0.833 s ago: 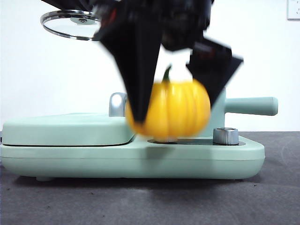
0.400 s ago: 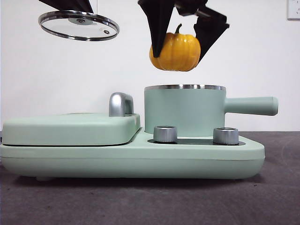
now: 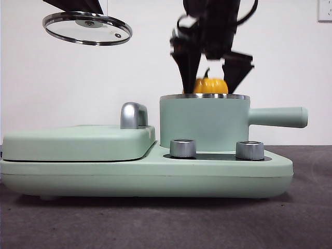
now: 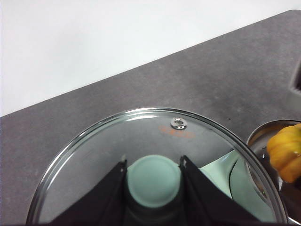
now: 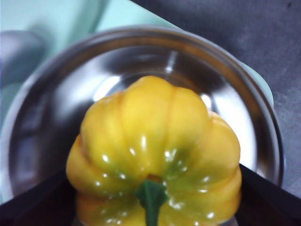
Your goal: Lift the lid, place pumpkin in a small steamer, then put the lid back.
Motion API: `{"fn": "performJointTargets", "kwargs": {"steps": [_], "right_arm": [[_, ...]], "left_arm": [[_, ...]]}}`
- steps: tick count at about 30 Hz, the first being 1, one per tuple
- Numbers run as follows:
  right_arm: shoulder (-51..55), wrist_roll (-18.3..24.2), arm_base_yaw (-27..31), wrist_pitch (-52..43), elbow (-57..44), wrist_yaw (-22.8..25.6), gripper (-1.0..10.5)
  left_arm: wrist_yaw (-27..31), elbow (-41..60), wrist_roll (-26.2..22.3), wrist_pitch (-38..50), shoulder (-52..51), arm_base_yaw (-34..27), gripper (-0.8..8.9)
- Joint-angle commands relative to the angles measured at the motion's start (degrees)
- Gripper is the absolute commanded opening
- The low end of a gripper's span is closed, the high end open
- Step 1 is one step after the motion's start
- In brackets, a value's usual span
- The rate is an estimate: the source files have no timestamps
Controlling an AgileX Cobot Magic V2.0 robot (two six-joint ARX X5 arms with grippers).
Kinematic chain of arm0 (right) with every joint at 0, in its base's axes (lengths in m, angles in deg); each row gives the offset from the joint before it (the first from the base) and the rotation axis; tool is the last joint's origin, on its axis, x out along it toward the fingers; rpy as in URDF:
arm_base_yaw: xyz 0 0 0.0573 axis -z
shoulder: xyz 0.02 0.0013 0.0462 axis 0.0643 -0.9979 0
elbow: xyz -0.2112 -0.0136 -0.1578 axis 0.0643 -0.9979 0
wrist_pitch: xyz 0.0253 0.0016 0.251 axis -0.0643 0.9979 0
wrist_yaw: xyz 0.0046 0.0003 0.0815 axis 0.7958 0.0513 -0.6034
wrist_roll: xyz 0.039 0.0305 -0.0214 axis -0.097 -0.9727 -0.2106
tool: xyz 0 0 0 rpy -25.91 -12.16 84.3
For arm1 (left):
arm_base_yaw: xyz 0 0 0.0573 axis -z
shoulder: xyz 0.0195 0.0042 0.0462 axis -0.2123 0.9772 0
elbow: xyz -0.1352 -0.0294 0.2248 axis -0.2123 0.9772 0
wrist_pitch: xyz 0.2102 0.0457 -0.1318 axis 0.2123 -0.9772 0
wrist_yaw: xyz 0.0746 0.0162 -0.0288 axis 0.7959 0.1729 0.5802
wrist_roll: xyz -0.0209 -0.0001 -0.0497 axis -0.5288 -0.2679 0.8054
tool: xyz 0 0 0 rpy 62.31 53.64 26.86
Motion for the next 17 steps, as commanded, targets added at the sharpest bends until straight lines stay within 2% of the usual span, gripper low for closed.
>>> {"fn": "performJointTargets", "kwargs": {"steps": [1, 17], "right_arm": [[-2.3, 1.0, -0.1, 4.1, 1.6, 0.0, 3.3], [-6.1, 0.6, -1.0, 2.9, 1.5, 0.0, 3.3]], "left_arm": [[0.0, -1.7, 0.7, 1.5, 0.1, 0.0, 0.1], [0.0, -1.7, 0.9, 1.6, 1.5, 0.0, 0.09]]}}
